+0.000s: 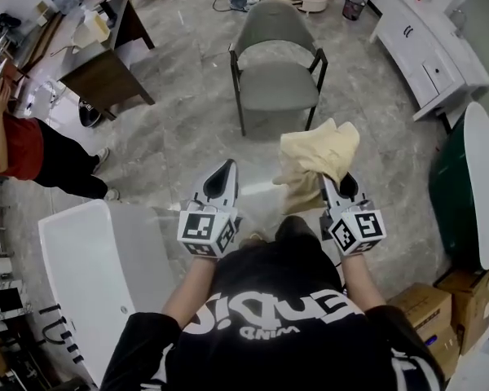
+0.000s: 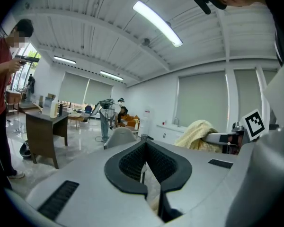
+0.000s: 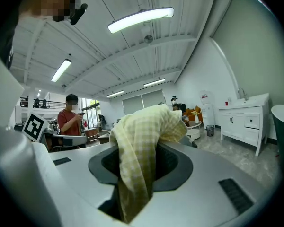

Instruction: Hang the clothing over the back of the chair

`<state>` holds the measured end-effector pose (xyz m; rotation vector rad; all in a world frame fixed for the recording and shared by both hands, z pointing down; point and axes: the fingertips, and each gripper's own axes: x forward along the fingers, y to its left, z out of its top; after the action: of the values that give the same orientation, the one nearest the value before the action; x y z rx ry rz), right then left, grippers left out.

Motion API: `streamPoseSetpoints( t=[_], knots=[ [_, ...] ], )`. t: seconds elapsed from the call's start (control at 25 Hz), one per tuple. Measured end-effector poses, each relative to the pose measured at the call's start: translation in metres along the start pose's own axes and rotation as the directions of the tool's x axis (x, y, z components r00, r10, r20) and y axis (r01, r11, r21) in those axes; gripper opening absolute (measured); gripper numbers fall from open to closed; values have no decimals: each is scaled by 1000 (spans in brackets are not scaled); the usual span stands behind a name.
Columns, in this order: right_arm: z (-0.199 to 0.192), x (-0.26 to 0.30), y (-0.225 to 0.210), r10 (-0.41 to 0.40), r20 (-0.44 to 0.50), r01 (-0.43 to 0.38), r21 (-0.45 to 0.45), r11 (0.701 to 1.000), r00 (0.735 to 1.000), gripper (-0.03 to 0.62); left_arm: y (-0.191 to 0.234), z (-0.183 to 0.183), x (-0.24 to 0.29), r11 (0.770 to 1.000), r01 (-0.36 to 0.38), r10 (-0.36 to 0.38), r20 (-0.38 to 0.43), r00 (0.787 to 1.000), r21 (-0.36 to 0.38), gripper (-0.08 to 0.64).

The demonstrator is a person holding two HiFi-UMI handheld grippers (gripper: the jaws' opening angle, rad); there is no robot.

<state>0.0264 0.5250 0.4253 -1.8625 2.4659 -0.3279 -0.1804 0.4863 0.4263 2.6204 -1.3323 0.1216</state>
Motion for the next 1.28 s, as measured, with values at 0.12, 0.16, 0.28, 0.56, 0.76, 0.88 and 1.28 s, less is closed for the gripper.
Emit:
streamPoseSetpoints(
  t=[0.12, 0.16, 0.28, 0.56, 0.76, 0.88, 1.28],
  knots=[
    [0, 8, 0, -24, 7, 24, 15, 1000, 1000, 127, 10, 4, 0, 1000, 9, -9, 5, 1000, 3, 15],
    [-1, 11, -1, -30, 7, 30, 16, 999, 1000, 127, 12, 4, 2, 1000, 12, -12, 5, 1000, 3, 15],
    [0, 20, -4, -40, 8, 40, 11, 999, 999, 127, 20, 5, 10, 1000, 13, -13, 5, 1000, -1, 15],
    [1, 53, -13, -32, 7, 32, 6, 999, 999, 127, 44, 8, 39, 1000, 10, -10, 5, 1000, -8, 16],
    [2, 84, -27, -23, 7, 23, 11, 1000, 1000, 127, 60, 15, 70, 1000, 9, -9, 11, 1000, -4, 16],
    [6, 104, -39, -21, 10, 21, 7, 1000, 1000, 127, 68, 20, 93, 1000, 11, -10, 15, 1000, -4, 16],
    [30, 177, -84, -13, -2, 13, 11, 1000, 1000, 127, 93, 45, 176, 1000, 18, -18, -1, 1000, -6, 15]
  ],
)
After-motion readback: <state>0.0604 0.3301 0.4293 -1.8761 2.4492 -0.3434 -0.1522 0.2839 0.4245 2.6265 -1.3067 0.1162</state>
